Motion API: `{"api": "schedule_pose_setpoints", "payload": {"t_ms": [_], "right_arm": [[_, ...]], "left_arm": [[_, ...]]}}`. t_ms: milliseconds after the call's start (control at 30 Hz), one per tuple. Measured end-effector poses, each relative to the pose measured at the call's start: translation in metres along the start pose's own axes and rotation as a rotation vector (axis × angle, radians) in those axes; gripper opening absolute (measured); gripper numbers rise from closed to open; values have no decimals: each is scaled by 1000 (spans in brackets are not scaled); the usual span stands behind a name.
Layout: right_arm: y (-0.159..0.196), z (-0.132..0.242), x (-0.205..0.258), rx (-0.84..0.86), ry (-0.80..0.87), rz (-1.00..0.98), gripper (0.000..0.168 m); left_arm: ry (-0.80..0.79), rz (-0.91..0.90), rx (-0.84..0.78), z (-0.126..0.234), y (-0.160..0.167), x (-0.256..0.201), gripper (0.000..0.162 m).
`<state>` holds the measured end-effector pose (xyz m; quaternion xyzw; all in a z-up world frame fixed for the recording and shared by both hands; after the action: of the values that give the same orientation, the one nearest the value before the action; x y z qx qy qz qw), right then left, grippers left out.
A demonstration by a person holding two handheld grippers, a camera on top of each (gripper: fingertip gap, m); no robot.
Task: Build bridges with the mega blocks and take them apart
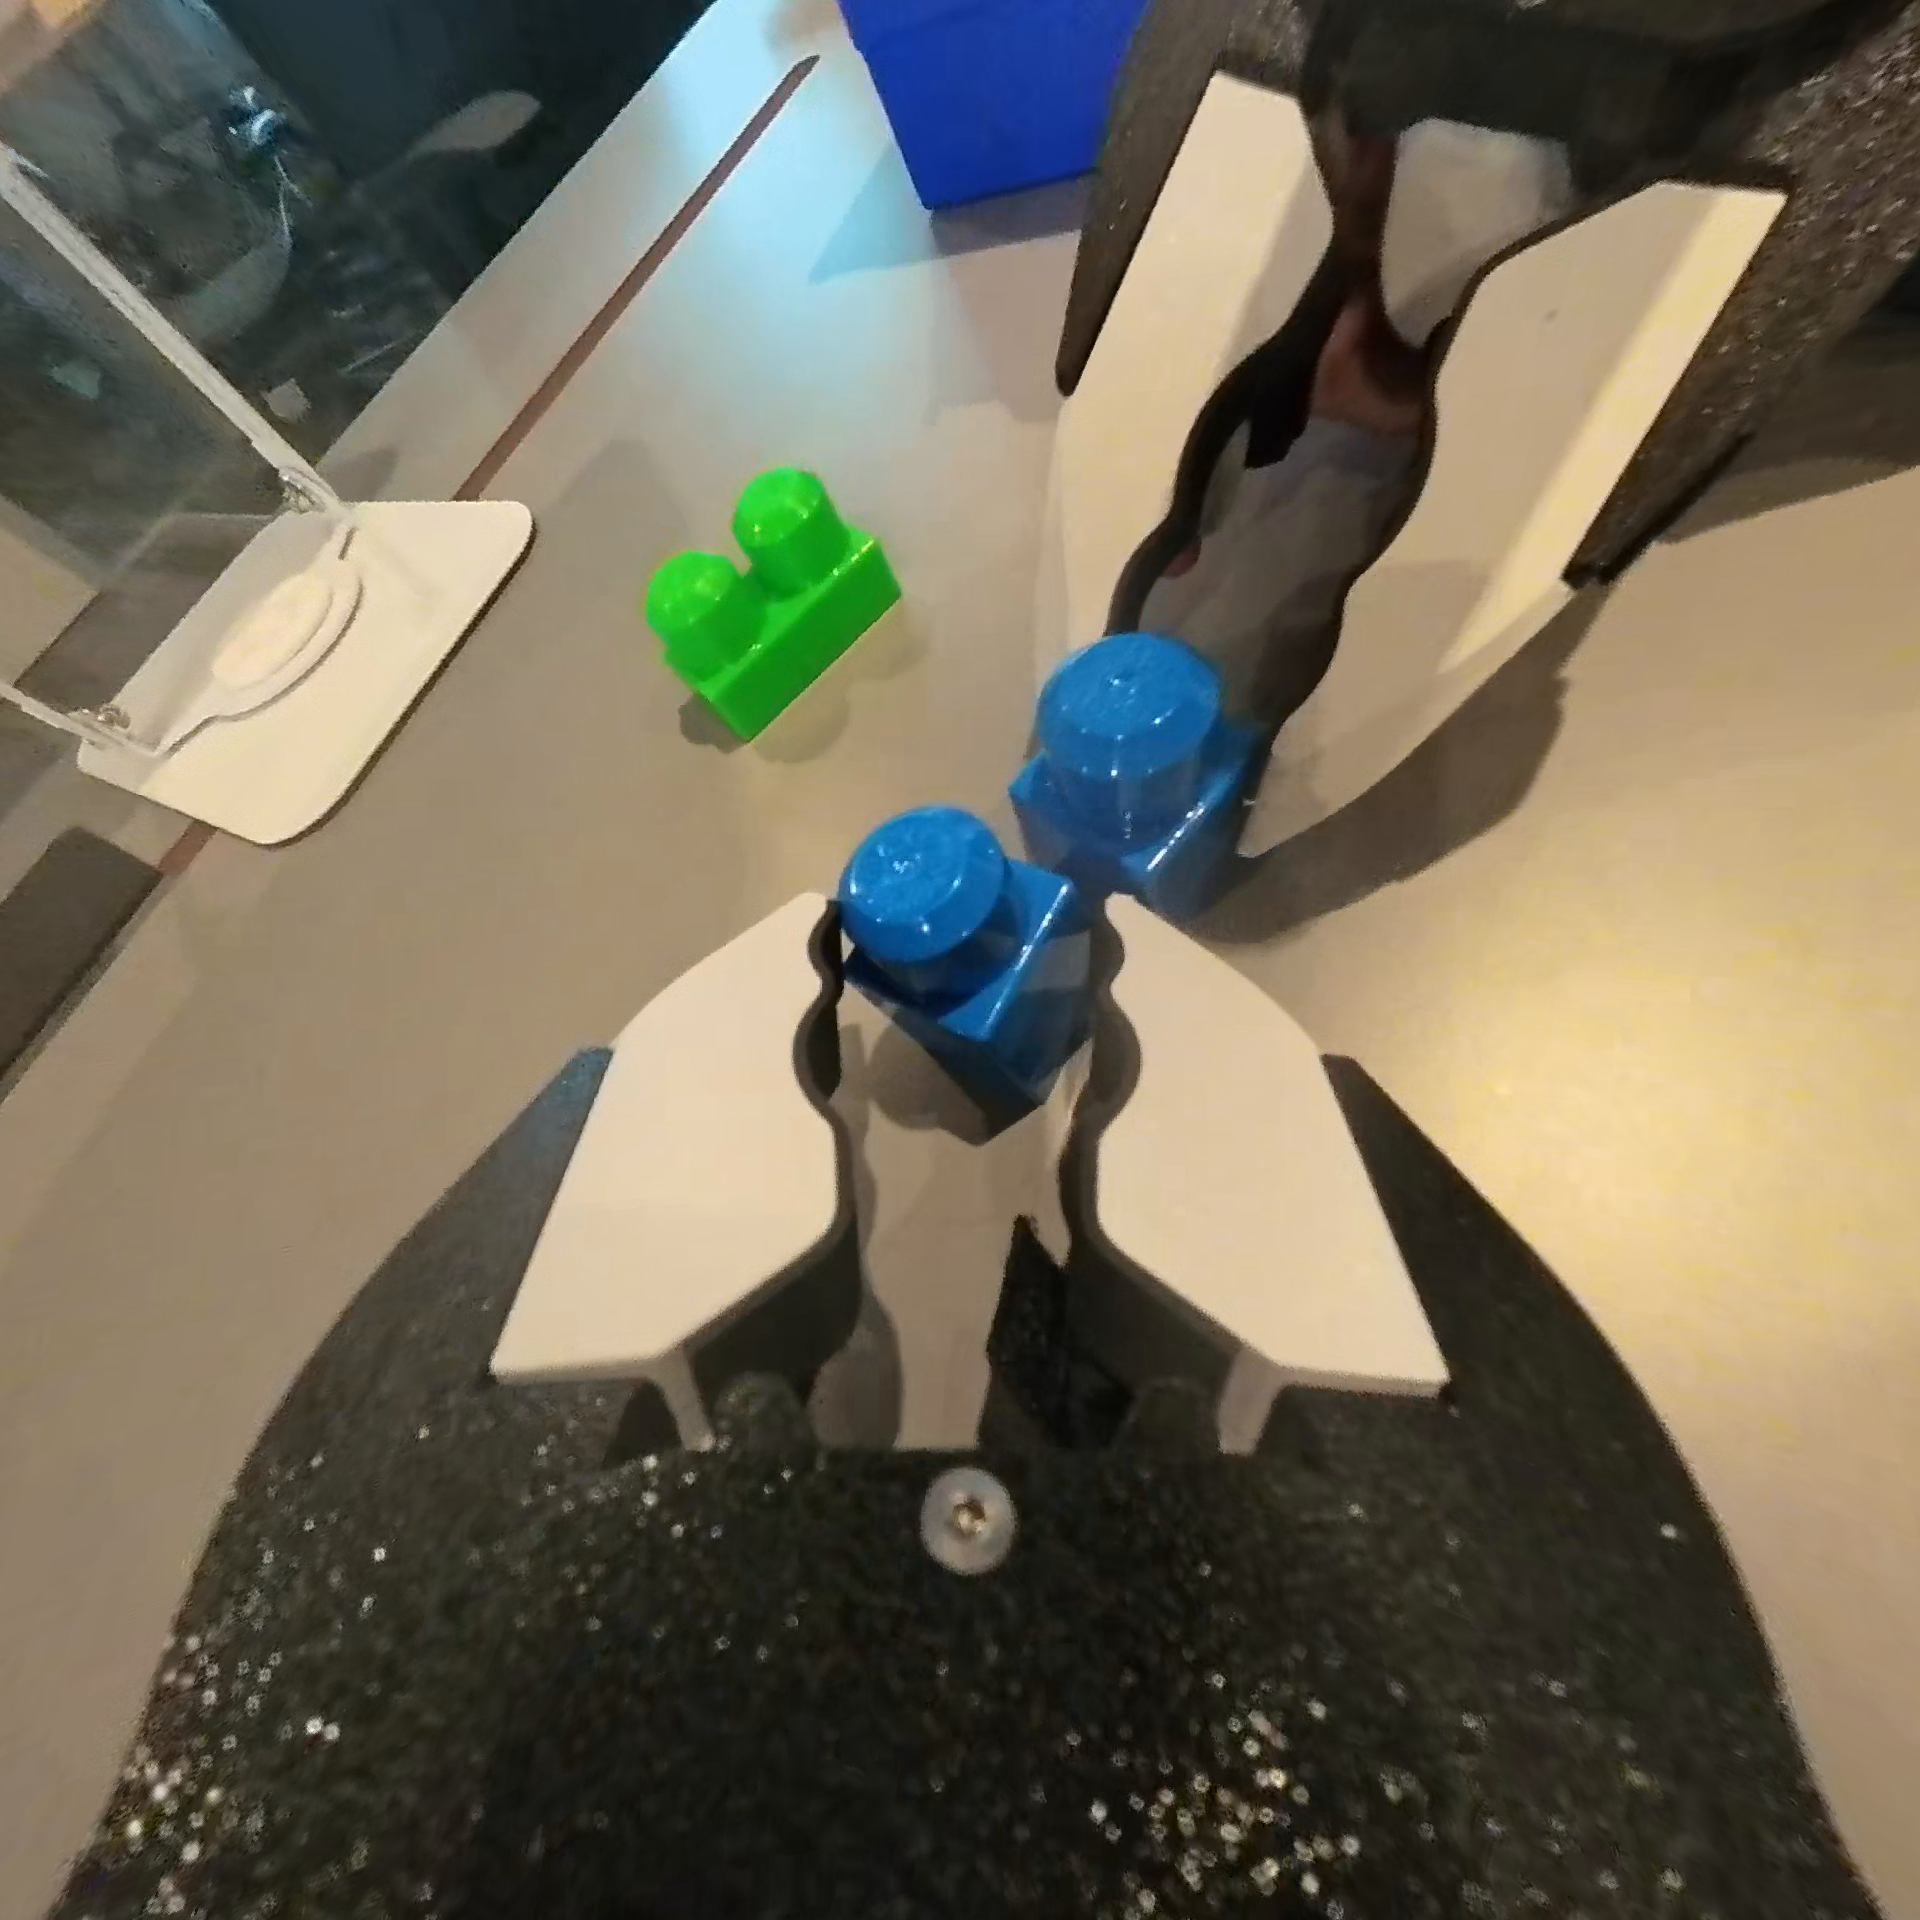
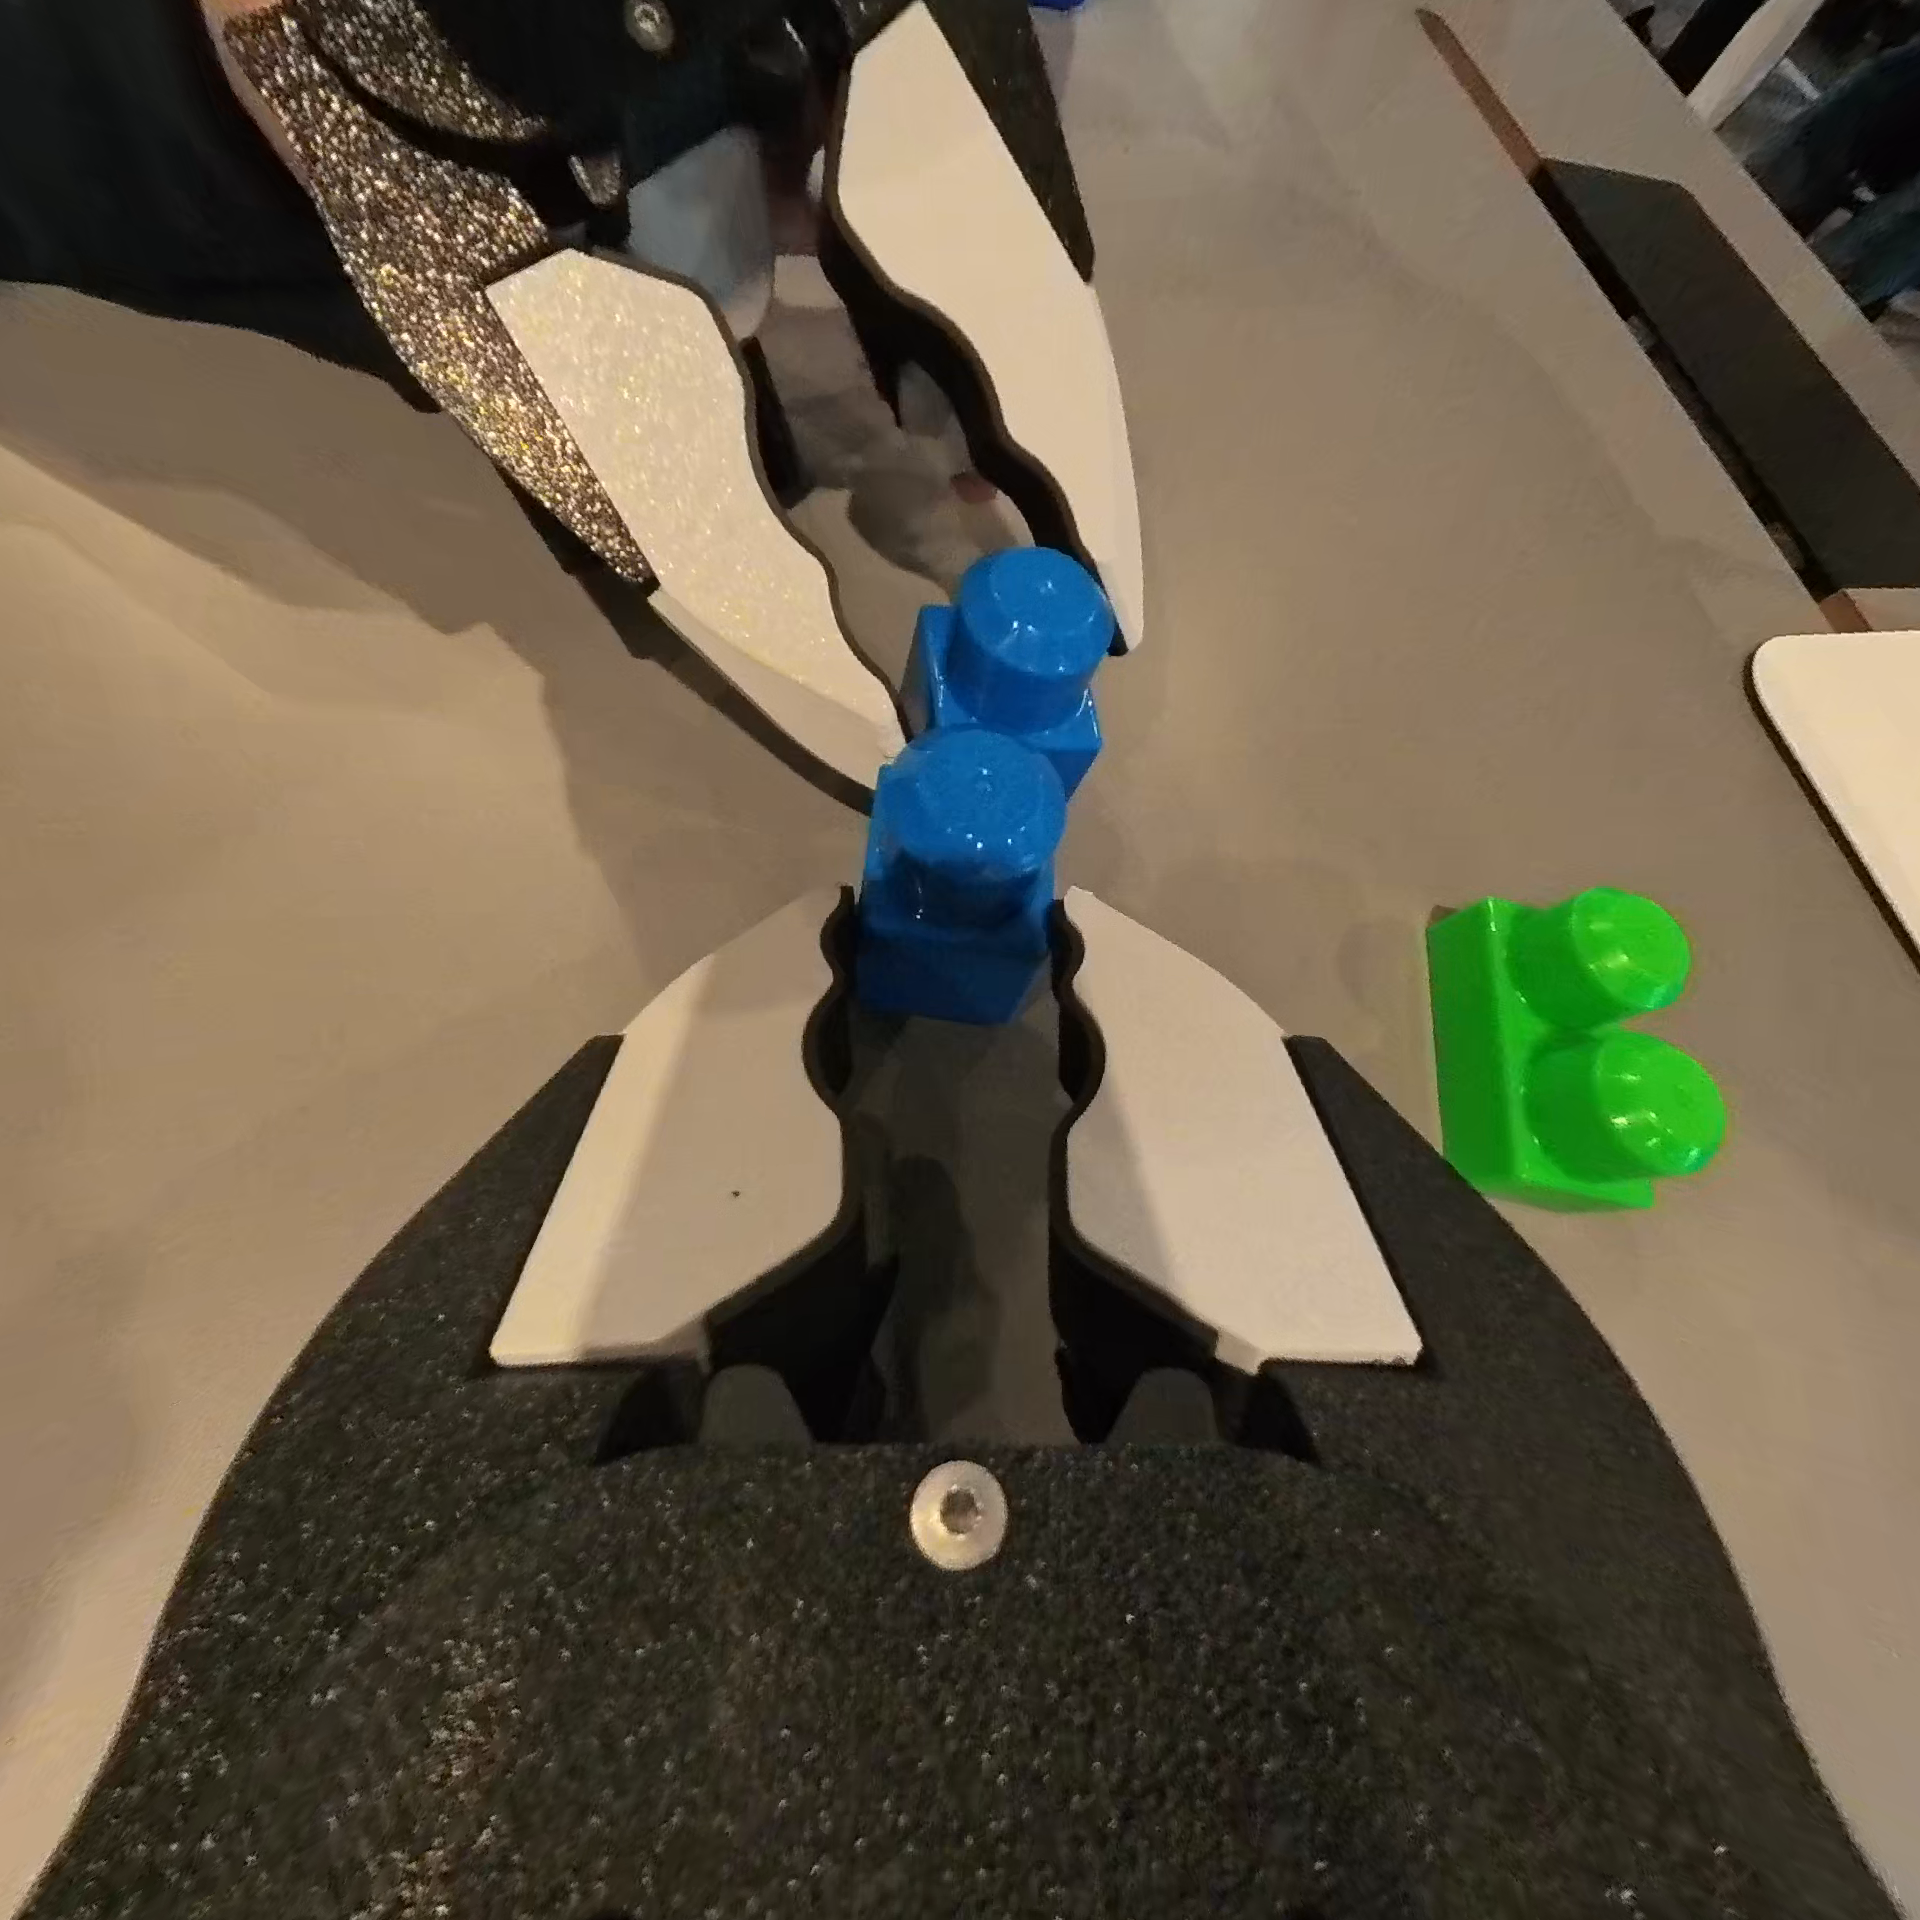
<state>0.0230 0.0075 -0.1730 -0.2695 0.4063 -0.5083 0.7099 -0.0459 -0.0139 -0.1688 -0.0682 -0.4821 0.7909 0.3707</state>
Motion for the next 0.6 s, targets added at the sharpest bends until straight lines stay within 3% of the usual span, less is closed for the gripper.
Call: {"api": "schedule_pose_setpoints", "payload": {"t_ms": [67, 167, 267, 333, 500, 600], "right_arm": [[0, 1, 0, -2, 2, 11, 36], [0, 6, -3, -20, 17, 26, 42], [-2, 12, -7, -46, 23, 6, 44], [-3, 12, -7, -48, 10, -14, 43], [2, 7, -7, -20, 27, 14, 40], [3, 6, -8, -34, 32, 1, 36]], "left_arm": [[-1, -5, -11, 0, 0, 0, 45], [18, -8, -38, 1, -2, 1, 79], [56, -17, -76, 5, -4, 2, 89], [80, -26, -78, 8, 0, 4, 87], [116, -59, -84, 10, 7, 6, 60], [100, -88, -100, 10, 6, 7, 53]]}}
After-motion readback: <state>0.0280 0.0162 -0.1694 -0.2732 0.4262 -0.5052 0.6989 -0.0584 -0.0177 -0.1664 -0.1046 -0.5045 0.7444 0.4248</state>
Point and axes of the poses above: each gripper's, where its closed fingertips meet, z back along the fingers, y out of its underside, x = y × z across the jaws, the point moved 3 cm from there along z, back along the fingers, and after that the axes turned 9 degrees about y, right-handed, at the moved point
